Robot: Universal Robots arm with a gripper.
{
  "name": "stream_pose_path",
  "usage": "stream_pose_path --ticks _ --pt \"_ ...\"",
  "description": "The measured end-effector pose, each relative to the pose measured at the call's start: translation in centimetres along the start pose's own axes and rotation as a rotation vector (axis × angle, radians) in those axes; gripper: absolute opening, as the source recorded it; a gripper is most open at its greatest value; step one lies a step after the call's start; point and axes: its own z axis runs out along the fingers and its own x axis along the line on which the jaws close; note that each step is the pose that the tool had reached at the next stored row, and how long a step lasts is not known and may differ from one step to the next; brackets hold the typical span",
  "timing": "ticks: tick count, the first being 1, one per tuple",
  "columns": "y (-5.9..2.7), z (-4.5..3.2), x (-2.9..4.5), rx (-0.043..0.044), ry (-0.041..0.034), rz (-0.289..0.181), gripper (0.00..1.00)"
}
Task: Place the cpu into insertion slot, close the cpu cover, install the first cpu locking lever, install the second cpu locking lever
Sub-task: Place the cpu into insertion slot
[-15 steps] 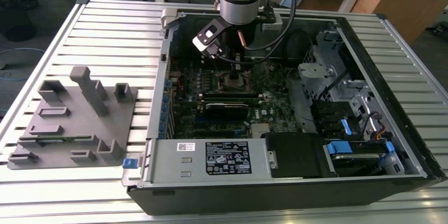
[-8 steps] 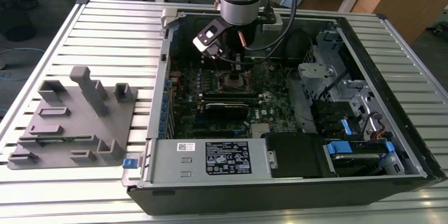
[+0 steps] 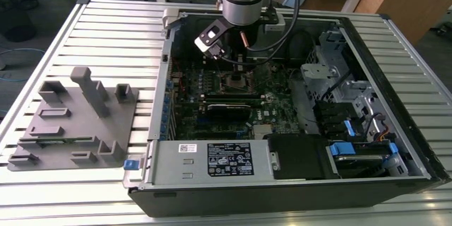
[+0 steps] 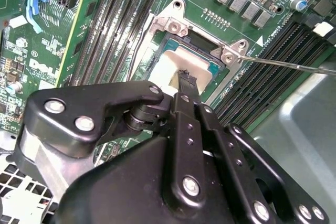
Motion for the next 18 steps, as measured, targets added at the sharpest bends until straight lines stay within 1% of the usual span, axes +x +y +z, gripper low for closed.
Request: stream_pose_path --ticks 3,14,18 --pt "0.00 0.00 0.00 0.0024 0.0000 0.000 0.11" --pt "0.13 0.30 0.01 0.0034 0.0002 0.000 0.11" --pt "0.13 0.60 0.02 0.0035 0.0002 0.000 0.11"
